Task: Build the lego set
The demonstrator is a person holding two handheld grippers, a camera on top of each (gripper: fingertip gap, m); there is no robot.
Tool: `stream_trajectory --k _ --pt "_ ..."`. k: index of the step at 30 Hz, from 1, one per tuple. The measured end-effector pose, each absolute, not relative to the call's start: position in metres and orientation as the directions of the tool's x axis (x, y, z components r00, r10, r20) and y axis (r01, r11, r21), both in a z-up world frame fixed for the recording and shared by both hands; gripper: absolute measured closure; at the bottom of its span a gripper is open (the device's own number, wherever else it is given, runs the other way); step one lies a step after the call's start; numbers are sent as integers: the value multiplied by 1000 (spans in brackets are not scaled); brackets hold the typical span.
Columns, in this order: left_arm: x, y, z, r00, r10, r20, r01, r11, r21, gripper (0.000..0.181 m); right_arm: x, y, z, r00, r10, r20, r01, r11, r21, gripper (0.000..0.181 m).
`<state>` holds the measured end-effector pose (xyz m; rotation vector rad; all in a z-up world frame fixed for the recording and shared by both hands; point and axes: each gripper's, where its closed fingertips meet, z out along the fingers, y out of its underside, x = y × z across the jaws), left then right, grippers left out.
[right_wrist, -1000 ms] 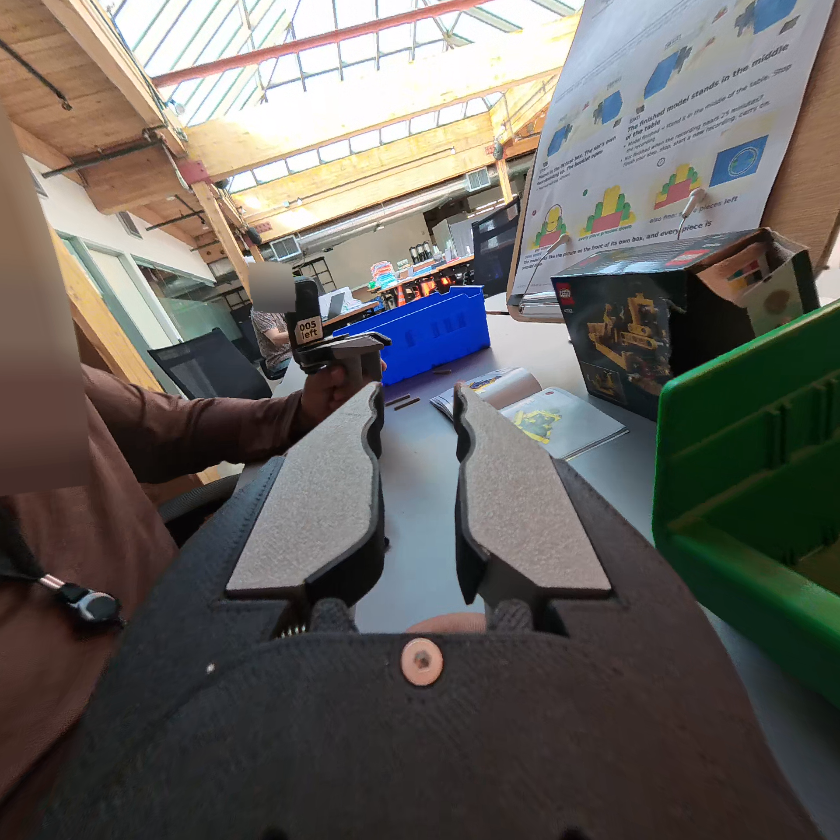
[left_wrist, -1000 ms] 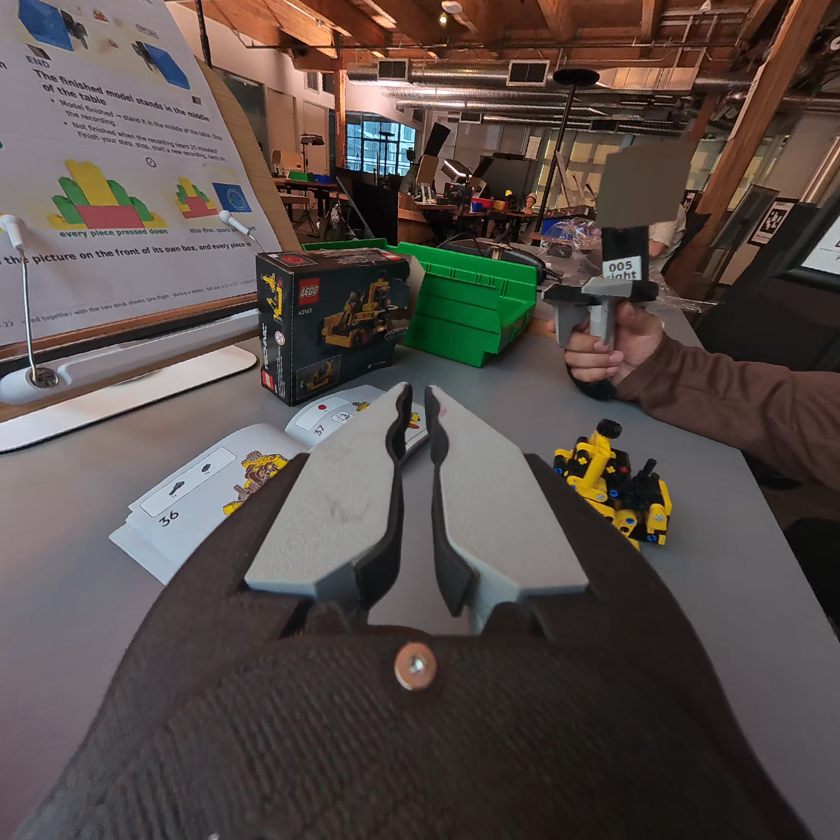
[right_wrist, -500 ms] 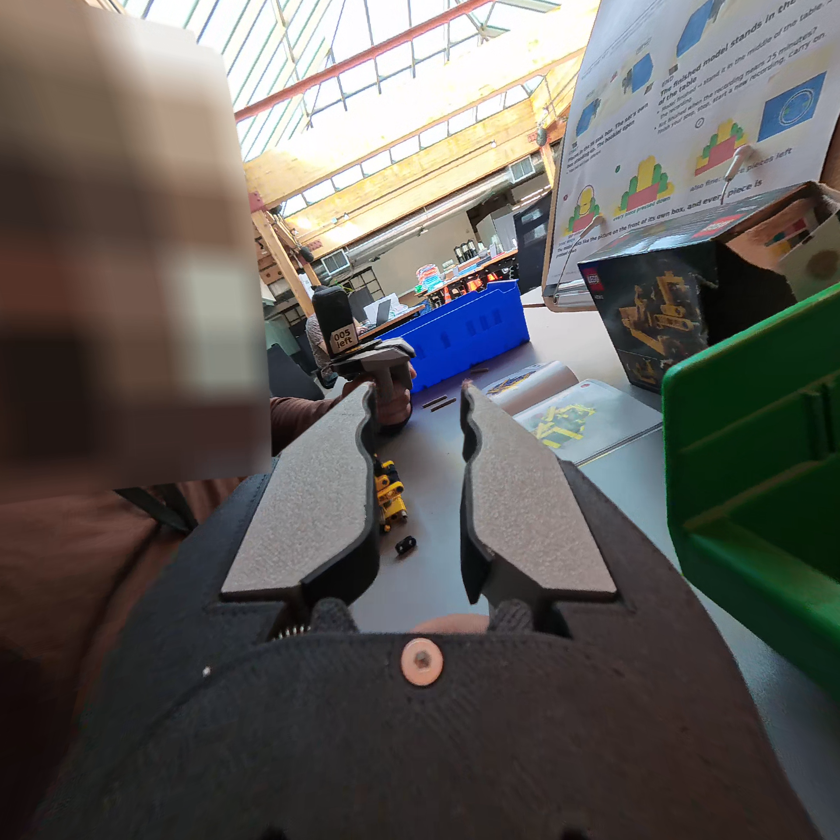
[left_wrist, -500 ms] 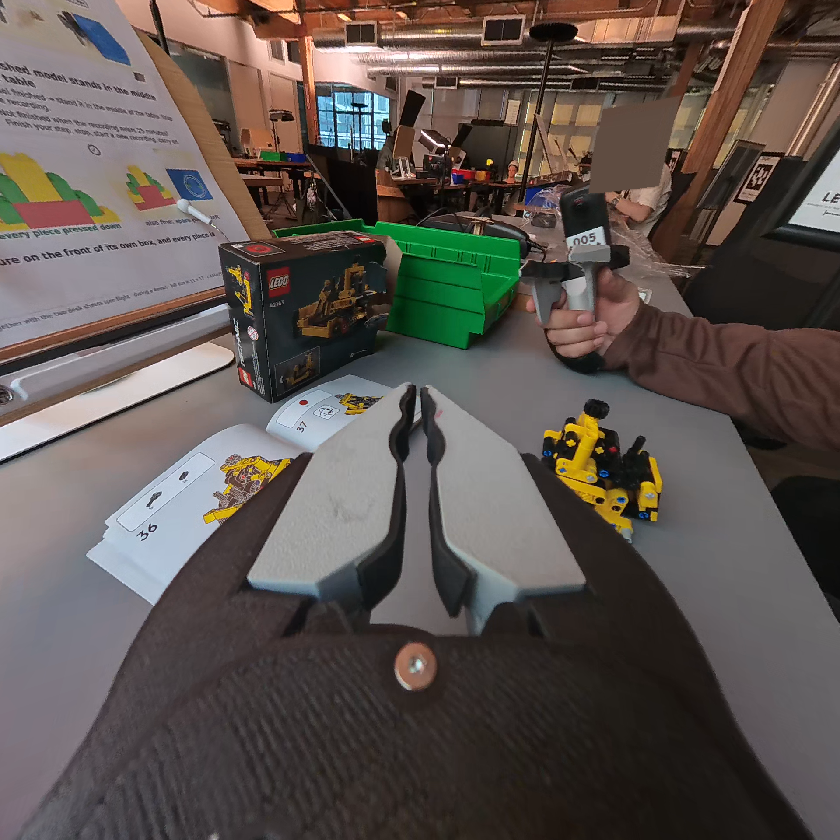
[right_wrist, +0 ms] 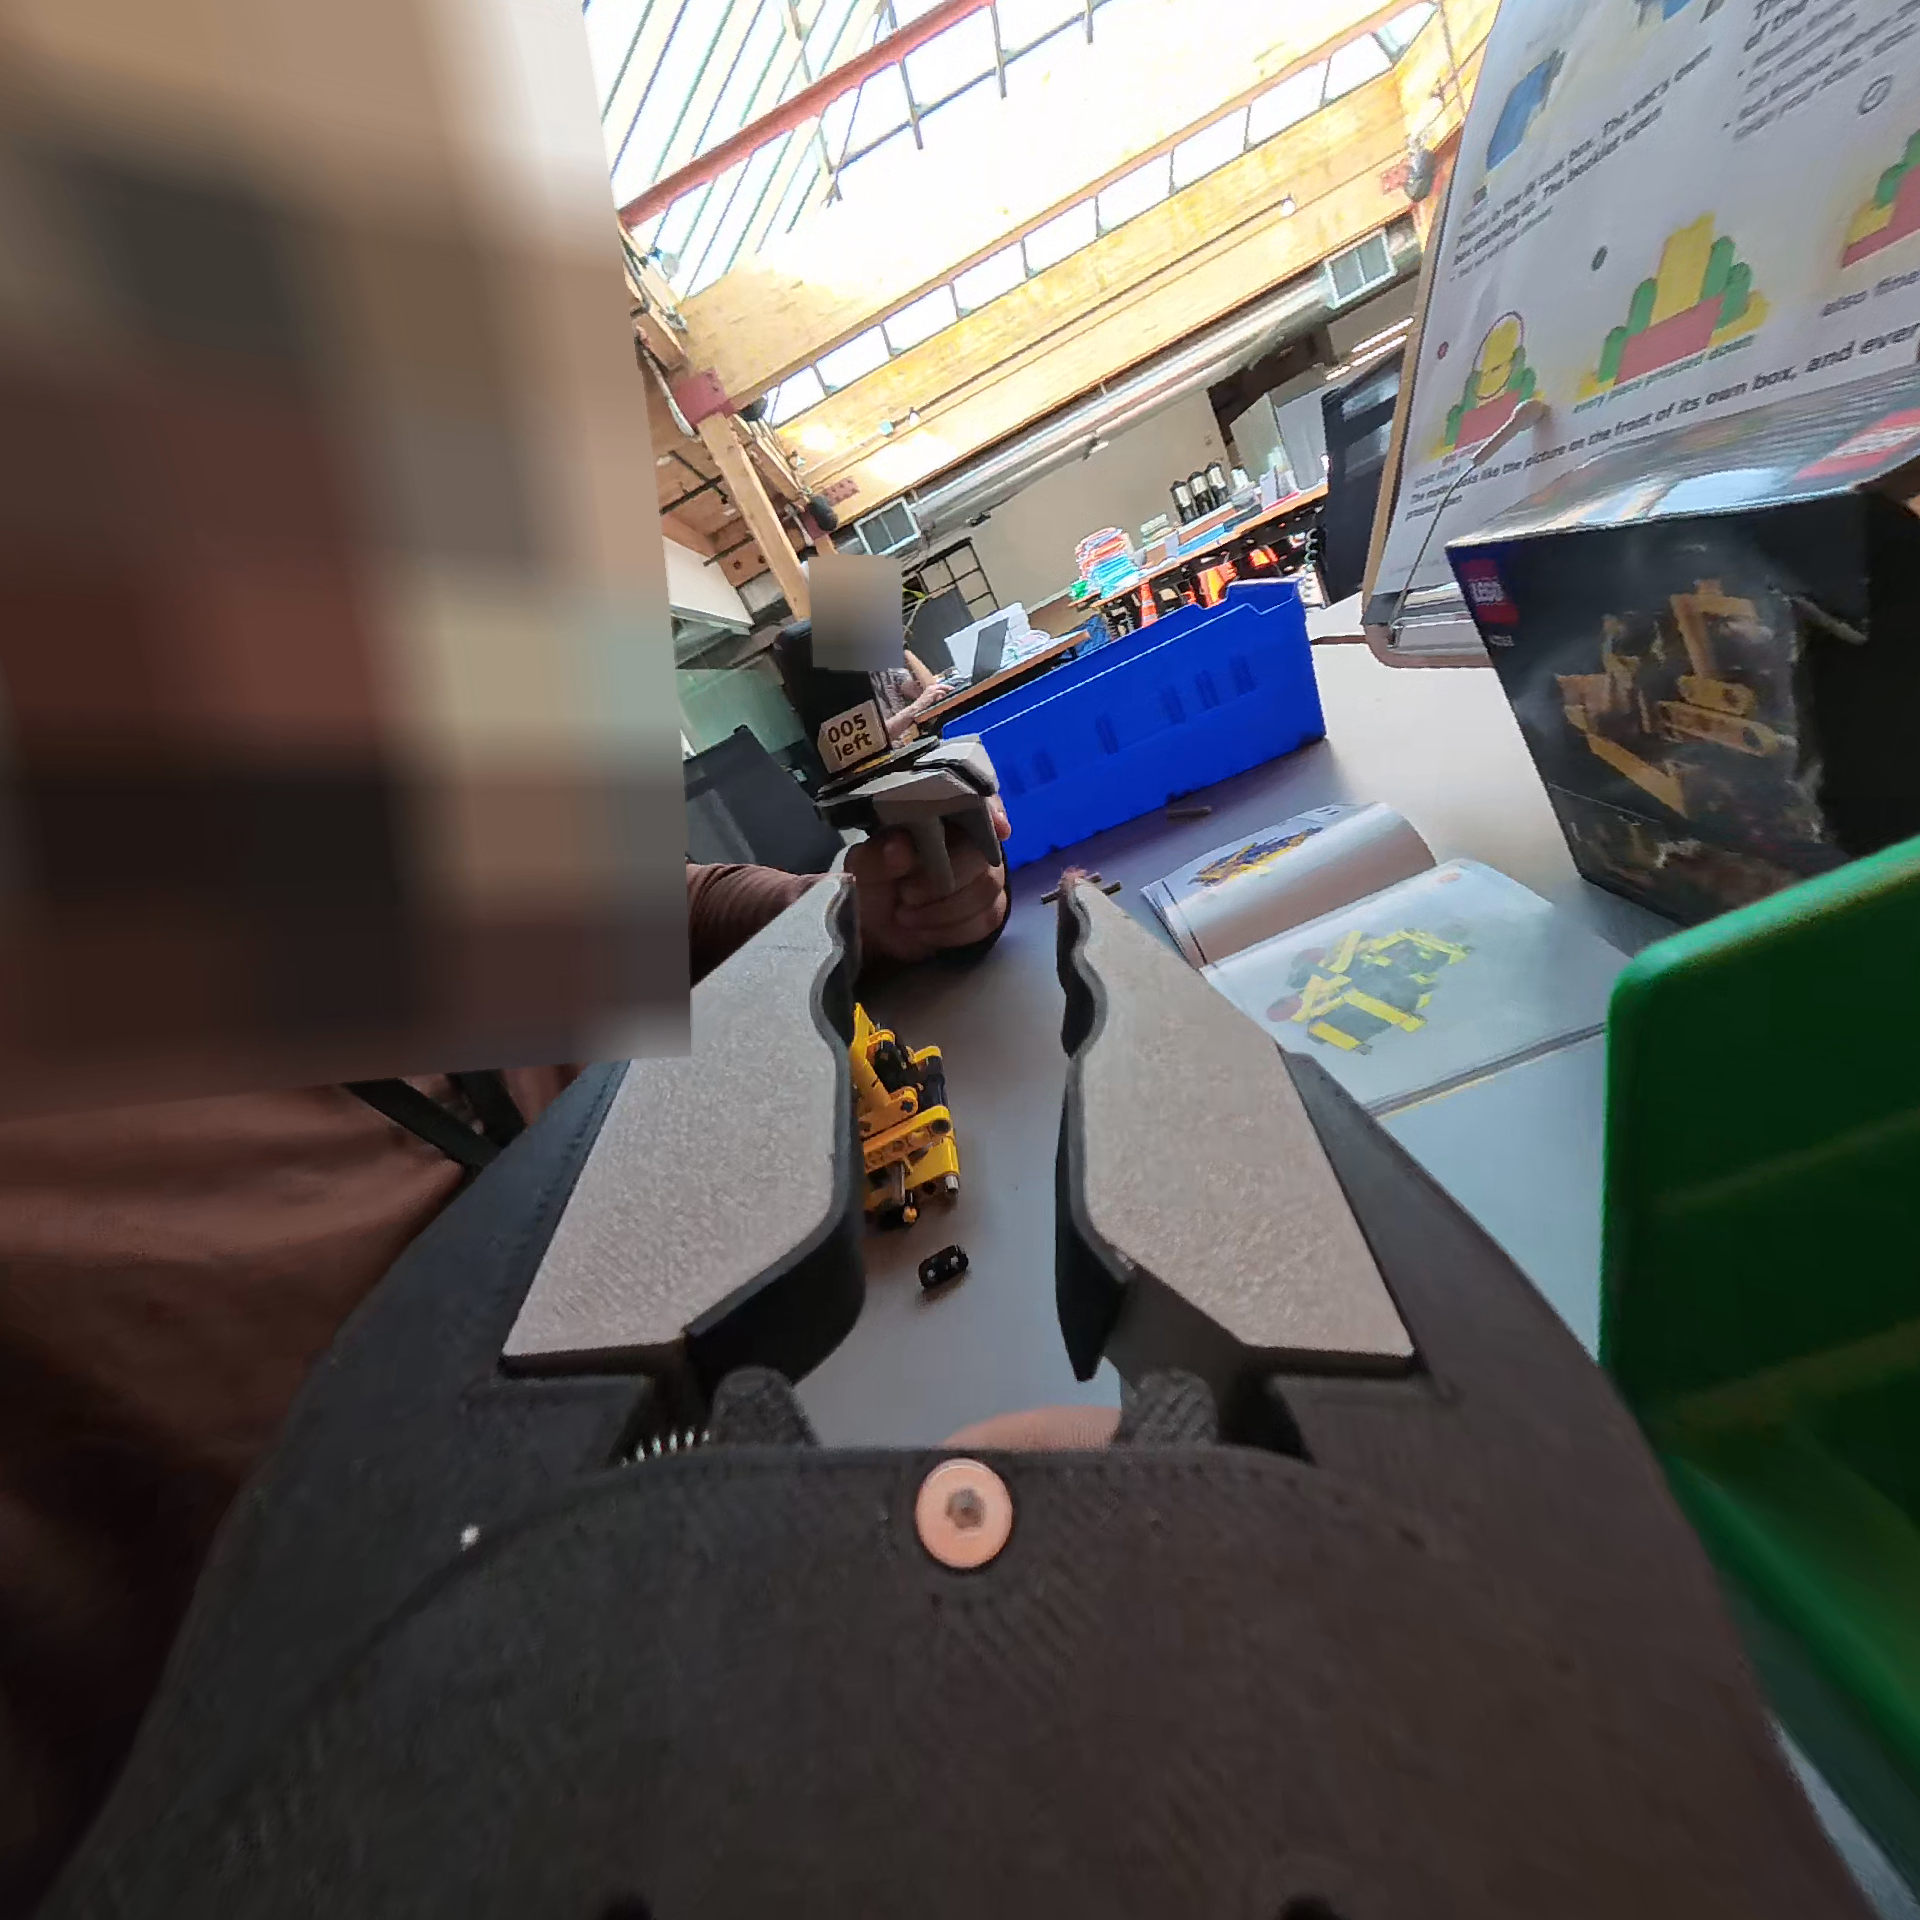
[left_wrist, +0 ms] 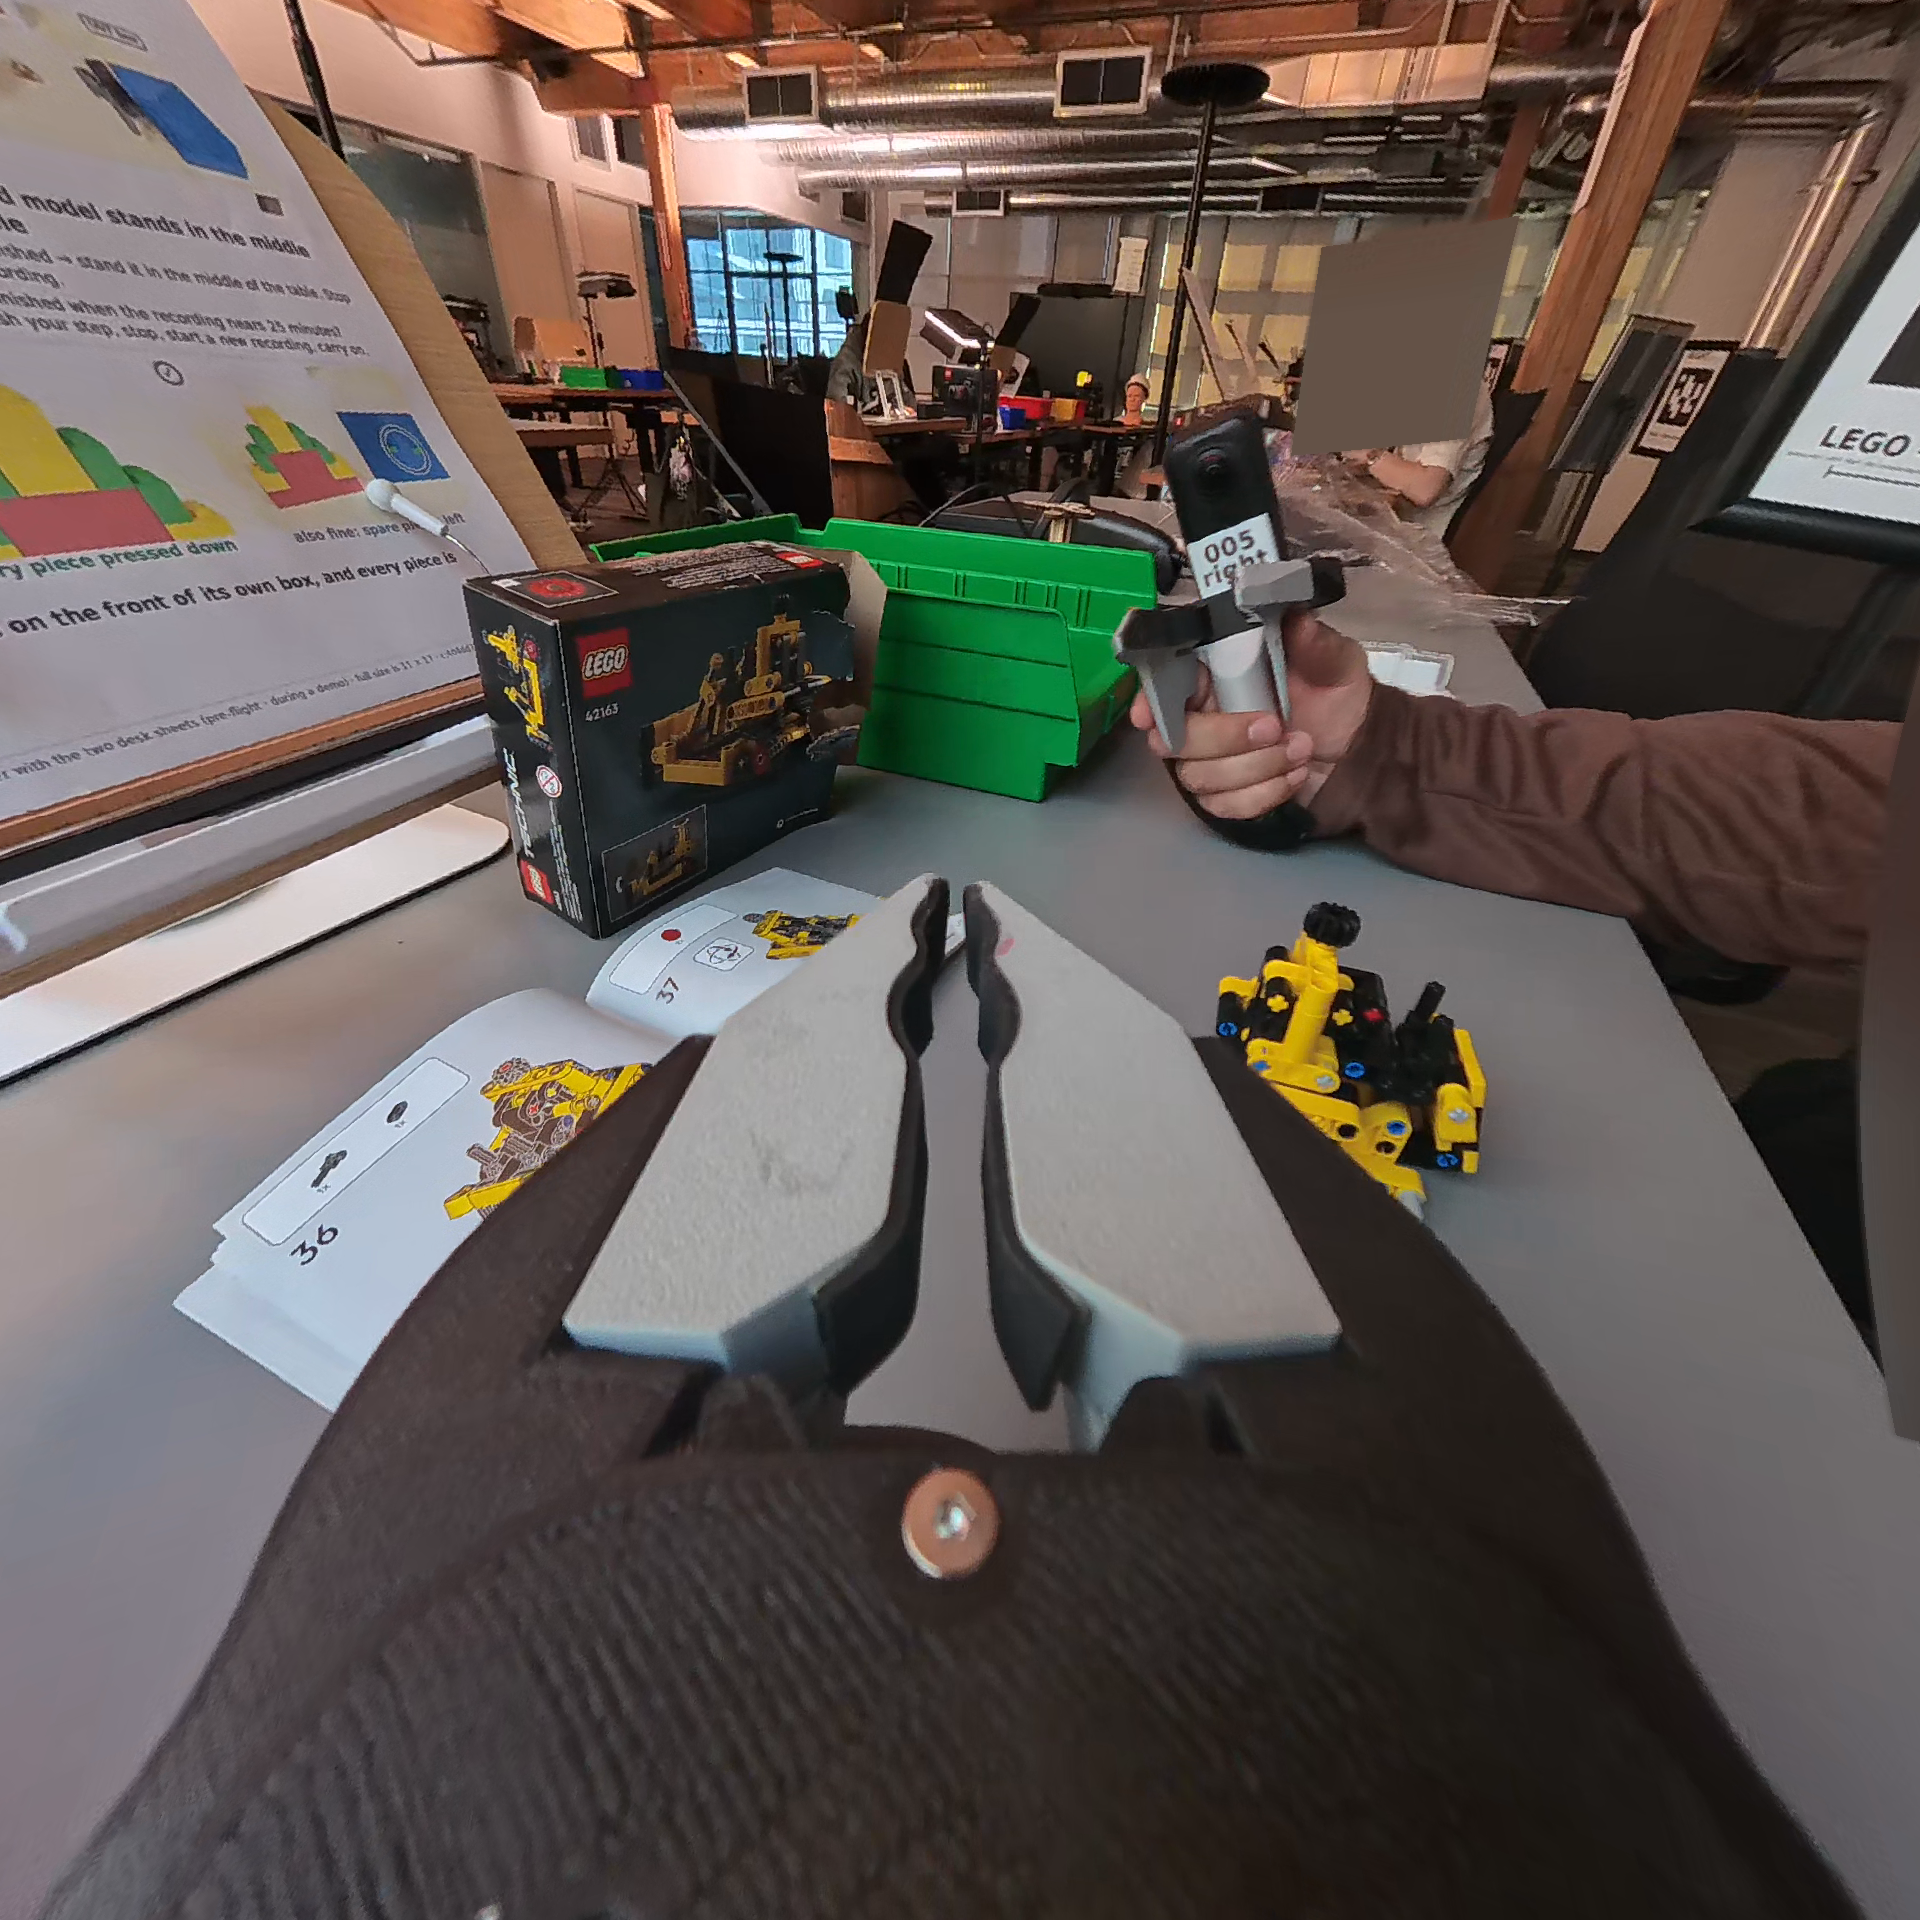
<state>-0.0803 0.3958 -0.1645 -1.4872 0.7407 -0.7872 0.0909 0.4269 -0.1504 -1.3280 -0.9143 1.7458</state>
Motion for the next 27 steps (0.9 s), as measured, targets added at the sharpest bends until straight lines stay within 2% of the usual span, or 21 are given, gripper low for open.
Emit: stream_trajectory --k 9,16,27 --pt "-77 386 -162 526 -850 -33 -32 19 -999 181 57 432 -151 -229 891 -391 -91 -419 -903 147" --pt "-75 381 -161 487 -873 -31 -21 24 -999 178 49 436 -150 -160 938 -307 -114 -326 -939 149" --pt "-76 379 -160 433 -901 -21 -5 20 -1000 173 36 426 -157 -141 967 -214 -57 -224 -973 151"
